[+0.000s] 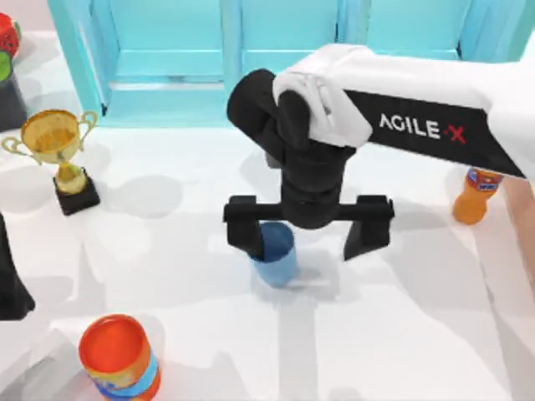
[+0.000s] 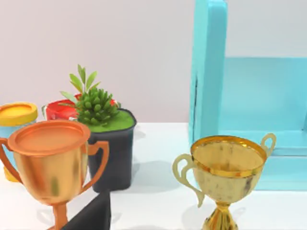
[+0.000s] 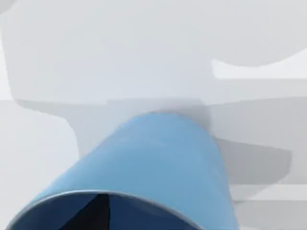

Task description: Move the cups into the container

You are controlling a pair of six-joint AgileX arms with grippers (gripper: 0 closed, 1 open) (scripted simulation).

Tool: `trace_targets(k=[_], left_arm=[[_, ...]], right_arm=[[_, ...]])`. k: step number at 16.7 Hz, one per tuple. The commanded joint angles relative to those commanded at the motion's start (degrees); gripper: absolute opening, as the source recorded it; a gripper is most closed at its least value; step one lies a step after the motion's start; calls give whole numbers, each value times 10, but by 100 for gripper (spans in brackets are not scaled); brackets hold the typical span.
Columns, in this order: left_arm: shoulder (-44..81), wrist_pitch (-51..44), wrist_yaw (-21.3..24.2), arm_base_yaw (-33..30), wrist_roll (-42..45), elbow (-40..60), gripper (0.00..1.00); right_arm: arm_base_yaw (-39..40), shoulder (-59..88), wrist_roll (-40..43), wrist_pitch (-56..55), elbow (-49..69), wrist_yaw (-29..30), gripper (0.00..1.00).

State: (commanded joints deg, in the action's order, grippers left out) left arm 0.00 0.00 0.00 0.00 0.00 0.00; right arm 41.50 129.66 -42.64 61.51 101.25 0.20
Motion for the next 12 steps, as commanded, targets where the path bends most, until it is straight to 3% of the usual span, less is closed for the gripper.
trace_targets(k=[5, 12], left_arm=[[0, 0, 0, 0, 0, 0, 100], [0, 0, 0, 0, 0, 0, 100]], right_arm=[[0, 1, 0, -9, -8, 0, 100], [0, 1, 0, -9, -8, 0, 47]])
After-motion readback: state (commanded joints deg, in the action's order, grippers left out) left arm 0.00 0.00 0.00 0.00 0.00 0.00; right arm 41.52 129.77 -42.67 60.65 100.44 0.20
